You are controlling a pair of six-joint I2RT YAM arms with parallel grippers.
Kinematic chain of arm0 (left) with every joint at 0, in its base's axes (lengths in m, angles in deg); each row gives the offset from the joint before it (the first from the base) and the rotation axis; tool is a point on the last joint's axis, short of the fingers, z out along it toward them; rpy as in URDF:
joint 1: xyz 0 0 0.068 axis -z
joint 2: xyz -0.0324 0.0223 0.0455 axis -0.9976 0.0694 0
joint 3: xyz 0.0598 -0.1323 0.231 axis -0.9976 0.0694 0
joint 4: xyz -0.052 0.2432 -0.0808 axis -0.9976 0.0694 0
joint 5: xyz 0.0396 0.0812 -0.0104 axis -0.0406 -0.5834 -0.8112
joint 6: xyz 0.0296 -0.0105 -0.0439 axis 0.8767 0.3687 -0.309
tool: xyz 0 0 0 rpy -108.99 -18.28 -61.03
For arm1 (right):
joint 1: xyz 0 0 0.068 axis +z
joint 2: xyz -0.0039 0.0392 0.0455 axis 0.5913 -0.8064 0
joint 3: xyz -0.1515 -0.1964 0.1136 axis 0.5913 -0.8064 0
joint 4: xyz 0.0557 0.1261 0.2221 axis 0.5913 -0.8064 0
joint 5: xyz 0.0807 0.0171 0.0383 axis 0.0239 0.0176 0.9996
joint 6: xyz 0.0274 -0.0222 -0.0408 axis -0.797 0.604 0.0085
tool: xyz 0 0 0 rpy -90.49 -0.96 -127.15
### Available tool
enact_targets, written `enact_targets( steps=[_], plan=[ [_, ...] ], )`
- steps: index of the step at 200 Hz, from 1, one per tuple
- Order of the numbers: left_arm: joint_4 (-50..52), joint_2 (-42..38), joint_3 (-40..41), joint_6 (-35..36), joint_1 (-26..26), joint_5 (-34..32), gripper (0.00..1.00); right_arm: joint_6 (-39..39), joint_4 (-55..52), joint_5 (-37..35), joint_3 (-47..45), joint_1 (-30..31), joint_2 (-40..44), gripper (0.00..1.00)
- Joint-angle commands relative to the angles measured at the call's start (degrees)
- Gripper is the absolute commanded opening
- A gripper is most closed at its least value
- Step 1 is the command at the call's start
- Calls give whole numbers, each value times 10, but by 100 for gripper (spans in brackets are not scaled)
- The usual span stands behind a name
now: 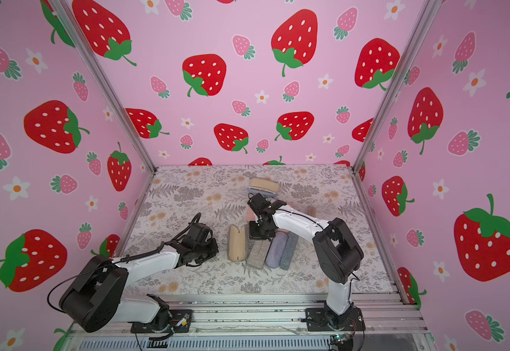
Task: Close the glasses case
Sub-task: Close the glasses case at the center of the board.
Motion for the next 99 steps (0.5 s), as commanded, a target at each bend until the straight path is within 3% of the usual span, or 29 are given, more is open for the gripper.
enact_targets(
  steps=[1, 99],
  plan=[
    [-16, 22, -31, 7, -3, 16, 0, -4, -8, 3, 18, 6, -18, 0],
    [-26, 95, -101, 11, 16, 50, 0, -4, -10, 17, 54, 25, -71, 0]
  ],
)
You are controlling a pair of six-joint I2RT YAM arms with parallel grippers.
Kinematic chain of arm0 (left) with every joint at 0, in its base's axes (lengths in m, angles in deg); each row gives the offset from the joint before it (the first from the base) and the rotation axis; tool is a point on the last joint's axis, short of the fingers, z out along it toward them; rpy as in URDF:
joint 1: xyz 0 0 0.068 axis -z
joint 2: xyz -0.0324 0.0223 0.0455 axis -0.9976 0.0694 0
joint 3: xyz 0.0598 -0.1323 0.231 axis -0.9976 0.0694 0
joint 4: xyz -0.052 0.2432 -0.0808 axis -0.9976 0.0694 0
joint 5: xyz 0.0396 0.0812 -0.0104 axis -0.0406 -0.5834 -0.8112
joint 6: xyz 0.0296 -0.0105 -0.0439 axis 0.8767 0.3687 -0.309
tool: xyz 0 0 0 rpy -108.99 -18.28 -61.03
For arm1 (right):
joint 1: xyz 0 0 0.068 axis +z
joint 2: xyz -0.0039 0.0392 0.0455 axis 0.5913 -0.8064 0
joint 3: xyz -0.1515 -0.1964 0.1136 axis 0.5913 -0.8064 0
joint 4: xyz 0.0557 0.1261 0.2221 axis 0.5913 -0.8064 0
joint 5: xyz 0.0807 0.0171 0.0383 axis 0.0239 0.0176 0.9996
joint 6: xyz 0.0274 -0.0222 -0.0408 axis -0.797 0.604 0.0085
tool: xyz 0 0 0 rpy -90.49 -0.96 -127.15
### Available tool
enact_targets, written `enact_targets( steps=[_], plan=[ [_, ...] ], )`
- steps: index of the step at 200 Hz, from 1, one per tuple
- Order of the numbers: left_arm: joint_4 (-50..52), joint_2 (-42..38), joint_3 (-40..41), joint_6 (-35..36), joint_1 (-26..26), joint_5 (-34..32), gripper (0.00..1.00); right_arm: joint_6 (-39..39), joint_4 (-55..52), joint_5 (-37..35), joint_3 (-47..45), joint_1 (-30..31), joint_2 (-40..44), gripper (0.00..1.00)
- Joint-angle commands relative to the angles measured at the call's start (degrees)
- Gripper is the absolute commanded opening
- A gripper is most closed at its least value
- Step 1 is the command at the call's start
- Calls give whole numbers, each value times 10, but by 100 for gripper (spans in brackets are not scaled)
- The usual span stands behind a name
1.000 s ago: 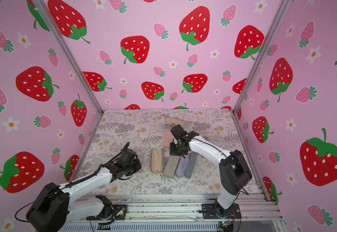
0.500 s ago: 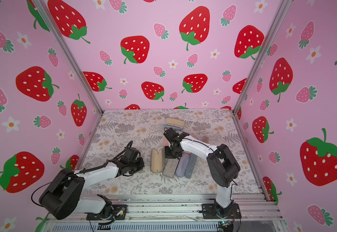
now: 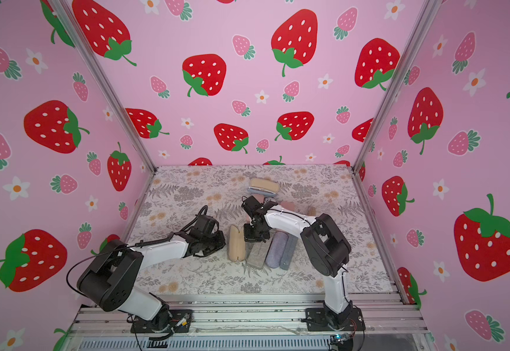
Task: Close the glasses case
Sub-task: Close the glasses case at the center of the board.
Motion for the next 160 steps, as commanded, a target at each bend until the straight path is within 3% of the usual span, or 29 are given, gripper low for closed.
enact_targets(
  steps=[1, 160],
  plan=[
    [-4, 13, -30, 3, 11, 11, 0, -2, -9, 9, 20, 9, -11, 0],
    [-5, 31, -74, -12, 49, 6, 0, 3, 8, 52, 57, 51, -24, 0]
  ],
)
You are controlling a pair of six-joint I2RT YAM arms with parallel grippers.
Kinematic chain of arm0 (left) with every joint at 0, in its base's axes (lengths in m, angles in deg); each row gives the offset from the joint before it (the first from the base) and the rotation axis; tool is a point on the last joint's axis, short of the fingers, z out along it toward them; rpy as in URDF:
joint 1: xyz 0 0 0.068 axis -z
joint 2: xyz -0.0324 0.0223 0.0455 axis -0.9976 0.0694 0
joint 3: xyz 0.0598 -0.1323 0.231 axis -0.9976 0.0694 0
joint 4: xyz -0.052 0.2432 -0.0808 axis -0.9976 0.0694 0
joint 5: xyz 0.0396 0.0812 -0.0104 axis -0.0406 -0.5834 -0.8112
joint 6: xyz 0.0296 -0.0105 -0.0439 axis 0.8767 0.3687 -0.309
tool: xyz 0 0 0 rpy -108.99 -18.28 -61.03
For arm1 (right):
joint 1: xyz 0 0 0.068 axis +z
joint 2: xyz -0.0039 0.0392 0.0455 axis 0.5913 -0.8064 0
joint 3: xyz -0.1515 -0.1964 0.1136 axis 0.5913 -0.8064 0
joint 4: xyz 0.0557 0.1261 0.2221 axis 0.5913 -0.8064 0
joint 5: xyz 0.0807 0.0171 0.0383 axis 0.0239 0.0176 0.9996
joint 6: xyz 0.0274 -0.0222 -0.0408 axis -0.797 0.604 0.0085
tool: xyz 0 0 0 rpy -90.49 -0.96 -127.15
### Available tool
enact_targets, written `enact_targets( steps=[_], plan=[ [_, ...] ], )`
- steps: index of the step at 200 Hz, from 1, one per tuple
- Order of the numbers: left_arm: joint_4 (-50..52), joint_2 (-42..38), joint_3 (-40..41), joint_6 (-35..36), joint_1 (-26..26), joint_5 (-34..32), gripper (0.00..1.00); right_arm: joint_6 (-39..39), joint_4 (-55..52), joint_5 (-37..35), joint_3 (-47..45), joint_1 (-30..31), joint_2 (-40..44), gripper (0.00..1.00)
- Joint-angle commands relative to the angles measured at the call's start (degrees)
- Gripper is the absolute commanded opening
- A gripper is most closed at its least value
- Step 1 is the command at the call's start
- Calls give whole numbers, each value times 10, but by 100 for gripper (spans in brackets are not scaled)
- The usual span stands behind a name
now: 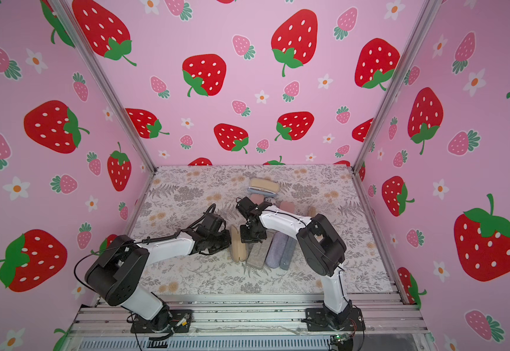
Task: Close the glasses case
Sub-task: Close the glasses case at the center of the board.
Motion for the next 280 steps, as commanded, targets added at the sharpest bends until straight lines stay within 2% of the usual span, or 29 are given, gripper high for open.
enact_targets(
  steps=[1, 43, 94, 136, 150, 207, 248, 277, 280],
  plan=[
    [-25, 3, -35, -10, 14, 12, 0, 3, 23, 58, 27, 26, -7, 0],
    [-25, 7, -38, -11, 18, 12, 0, 3, 34, 77, 32, 33, -4, 0],
    [-25, 4, -38, -12, 18, 10, 0, 2, 30, 65, 32, 35, 2, 0],
    [-10, -17, -31, -9, 17, 3, 0, -9, -2, -22, 25, 33, 33, 0],
    [0, -27, -30, -6, 15, -18, 0, -12, -13, -49, 21, 30, 47, 0],
    [40, -56, -44, 13, -1, -37, 0, -12, -46, -134, -2, 11, 109, 6],
    [66, -35, -91, 38, -14, -33, 0, -9, -46, -169, -30, -15, 165, 17],
    [87, 7, -161, 63, -24, -20, 5, -8, -46, -189, -58, -43, 222, 36],
    [89, 13, -169, 65, -25, -18, 9, -8, -45, -190, -60, -44, 225, 37]
  ],
)
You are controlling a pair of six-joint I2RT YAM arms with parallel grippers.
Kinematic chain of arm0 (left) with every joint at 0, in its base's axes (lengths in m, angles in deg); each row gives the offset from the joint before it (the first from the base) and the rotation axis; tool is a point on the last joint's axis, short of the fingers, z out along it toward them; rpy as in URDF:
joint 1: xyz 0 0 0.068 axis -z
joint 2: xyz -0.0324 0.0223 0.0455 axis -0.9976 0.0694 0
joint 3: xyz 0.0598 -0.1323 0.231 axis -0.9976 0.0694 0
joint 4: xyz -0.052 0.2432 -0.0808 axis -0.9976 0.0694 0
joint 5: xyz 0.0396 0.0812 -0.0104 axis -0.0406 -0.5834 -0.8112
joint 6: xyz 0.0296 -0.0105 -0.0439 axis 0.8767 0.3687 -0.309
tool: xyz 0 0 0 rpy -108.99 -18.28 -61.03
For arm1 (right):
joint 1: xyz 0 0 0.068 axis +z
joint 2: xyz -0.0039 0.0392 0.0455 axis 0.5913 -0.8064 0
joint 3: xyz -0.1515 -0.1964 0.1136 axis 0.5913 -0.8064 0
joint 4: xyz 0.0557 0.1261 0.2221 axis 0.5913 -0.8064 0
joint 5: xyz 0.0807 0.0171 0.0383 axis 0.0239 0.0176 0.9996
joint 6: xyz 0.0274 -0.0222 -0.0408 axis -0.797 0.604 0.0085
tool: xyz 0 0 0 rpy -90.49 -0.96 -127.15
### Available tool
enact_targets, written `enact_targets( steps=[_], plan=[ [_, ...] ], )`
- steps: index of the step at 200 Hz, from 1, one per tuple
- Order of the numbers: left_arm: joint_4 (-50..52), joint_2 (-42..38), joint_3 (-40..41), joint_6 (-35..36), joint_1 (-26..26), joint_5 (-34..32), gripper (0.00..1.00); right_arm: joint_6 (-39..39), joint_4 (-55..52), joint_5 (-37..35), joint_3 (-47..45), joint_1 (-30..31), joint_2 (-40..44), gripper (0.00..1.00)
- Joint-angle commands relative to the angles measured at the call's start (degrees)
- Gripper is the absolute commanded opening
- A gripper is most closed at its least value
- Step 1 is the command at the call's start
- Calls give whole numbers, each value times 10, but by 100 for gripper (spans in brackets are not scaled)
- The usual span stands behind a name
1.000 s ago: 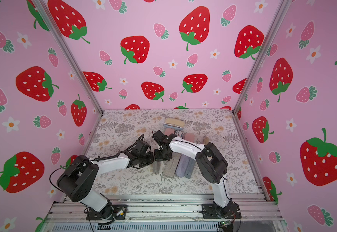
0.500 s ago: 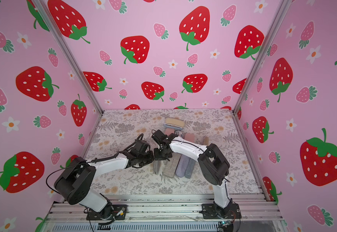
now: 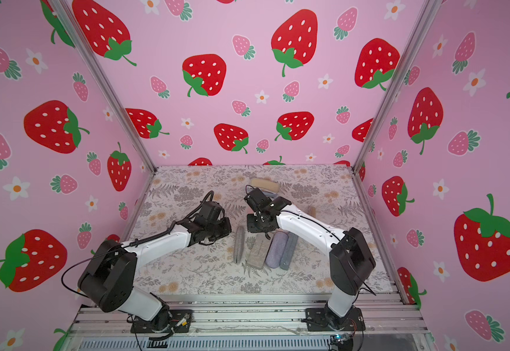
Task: Close the glasses case
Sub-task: Move the glasses case to the center of the board.
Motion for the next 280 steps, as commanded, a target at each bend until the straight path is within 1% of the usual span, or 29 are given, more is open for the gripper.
enact_targets(
  steps=[1, 12, 21, 24, 33, 35, 38, 49, 55, 71, 85, 121, 151, 178, 194, 226, 260, 280],
  plan=[
    [29, 32, -66, 29, -9, 8, 9, 0, -15, -30, -19, -18, 50, 38],
    [35, 55, -99, 35, -14, 17, 15, 1, -15, -34, -32, -28, 76, 46],
    [38, 74, -127, 36, -21, 20, 23, 0, -15, -39, -43, -34, 94, 50],
    [39, 81, -136, 36, -23, 35, 28, 0, -15, -39, -46, -37, 100, 51],
    [38, 100, -161, 34, -29, 48, 39, -1, -15, -42, -57, -43, 122, 51],
    [37, 105, -167, 34, -31, 51, 41, -1, -14, -43, -60, -44, 125, 55],
    [37, 111, -176, 33, -34, 55, 45, -1, -15, -43, -64, -46, 133, 57],
    [34, 136, -209, 28, -41, 65, 60, -1, -15, -43, -78, -53, 157, 60],
    [34, 150, -228, 26, -45, 72, 66, 0, -15, -44, -85, -57, 171, 61],
    [38, 194, -282, 23, -56, 89, 77, -1, -32, -49, -101, -66, 204, 64],
    [45, 236, -332, 23, -63, 99, 83, -1, -39, -52, -116, -74, 229, 66],
    [38, 343, -447, 11, -78, 138, 84, -2, -49, -53, -149, -93, 276, 67],
    [0, 410, -509, -17, -87, 163, 82, 3, -44, -55, -166, -100, 296, 67],
    [-6, 454, -562, -27, -92, 173, 81, 6, -43, -56, -175, -102, 298, 67],
    [-12, 471, -583, -33, -95, 177, 76, 6, -39, -54, -178, -103, 296, 67],
    [-14, 496, -615, -42, -102, 183, 72, 12, -34, -48, -177, -103, 286, 67],
    [-18, 512, -626, -50, -105, 190, 68, 14, -30, -43, -175, -103, 268, 67],
    [-22, 516, -625, -54, -104, 193, 62, 16, -27, -41, -175, -103, 260, 67]
  ],
)
